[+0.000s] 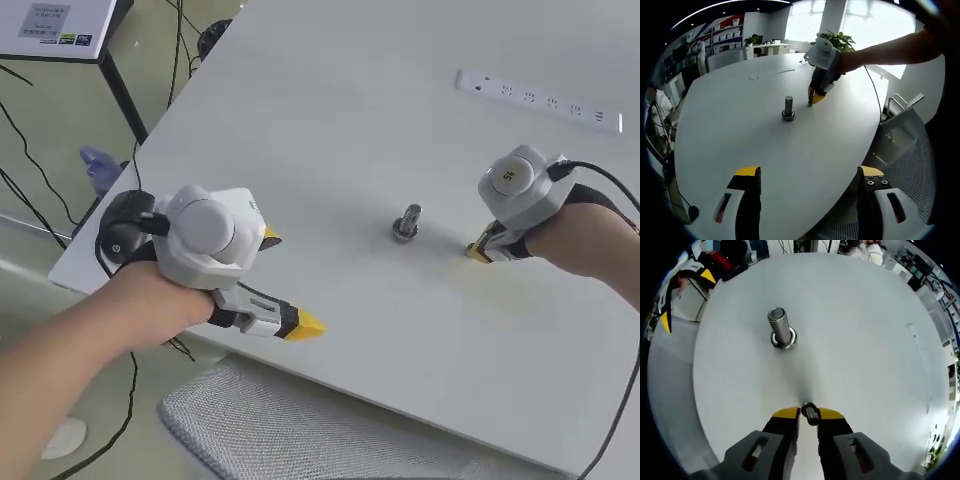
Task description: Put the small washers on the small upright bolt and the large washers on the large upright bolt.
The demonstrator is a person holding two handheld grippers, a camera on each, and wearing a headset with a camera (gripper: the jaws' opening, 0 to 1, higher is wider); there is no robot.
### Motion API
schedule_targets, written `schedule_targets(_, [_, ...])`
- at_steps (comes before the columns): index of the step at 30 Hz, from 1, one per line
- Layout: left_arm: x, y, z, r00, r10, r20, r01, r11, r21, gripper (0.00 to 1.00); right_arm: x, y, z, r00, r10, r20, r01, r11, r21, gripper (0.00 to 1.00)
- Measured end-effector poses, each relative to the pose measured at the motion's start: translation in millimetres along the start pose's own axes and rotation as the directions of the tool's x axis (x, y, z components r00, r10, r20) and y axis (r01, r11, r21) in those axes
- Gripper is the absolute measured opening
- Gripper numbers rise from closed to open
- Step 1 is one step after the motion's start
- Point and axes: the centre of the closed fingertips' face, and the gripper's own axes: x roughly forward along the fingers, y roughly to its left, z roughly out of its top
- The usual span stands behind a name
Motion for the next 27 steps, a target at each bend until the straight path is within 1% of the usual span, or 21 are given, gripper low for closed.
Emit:
schedule_targets(3, [-0.9, -0.8, -0.3, 1.0, 0.0, 0.003, 0.0, 1.0, 0.0, 0.78, -0.3, 0.1, 0.3, 1.0, 0.006, 0.002, -0.006, 1.0, 0.009, 0.16])
schedule_targets(6, [-2.5, -1.3, -1.4, 1.0, 0.002, 0.003, -0.002, 1.0, -0.001, 0.78, -0.5, 0.1, -0.6, 1.0, 0.008, 0.006, -0.008, 1.0, 0.009, 0.23])
schedule_targets(8, [-3.6, -1.8, -2.0, 1.0, 0.004, 0.003, -0.004, 1.0, 0.001, 0.78, -1.4, -0.7, -0.4, 0.9999, 0.004, 0.009, -0.004, 1.0, 0.01, 0.24])
schedule_targets(12, [-5.7, -3.6, -0.8, 0.9999, 0.007, 0.014, -0.007, 1.0, 0.007, 0.78, -3.2, -1.5, 1.3, 0.9999, -0.001, 0.017, 0.001, 1.0, 0.006, 0.25])
schedule_targets(17, [-6.3, -5.2, -1.4, 0.9999, 0.007, 0.013, -0.007, 1.0, 0.009, 0.79, -10.3, -2.8, 7.5, 0.9995, -0.004, 0.031, 0.004, 1.0, 0.007, 0.25])
schedule_targets(22, [-8.1, -7.3, 1.6, 0.9998, 0.009, 0.017, -0.009, 1.0, 0.006, 0.79, -15.7, -2.9, 6.9, 0.9996, -0.005, 0.029, 0.005, 1.0, -0.002, 0.25])
schedule_targets(25, [-9.3, -7.6, 4.3, 0.9996, 0.012, 0.026, -0.012, 1.0, 0.016, 0.79, -22.1, -6.9, 8.7, 0.9991, -0.011, 0.042, 0.011, 1.0, 0.005, 0.25])
schedule_targets(27, [-9.9, -7.5, 4.7, 0.9995, 0.01, 0.03, -0.01, 1.0, 0.004, 0.79, -25.5, -7.9, 10.5, 0.9985, -0.009, 0.054, 0.009, 1.0, 0.014, 0.25])
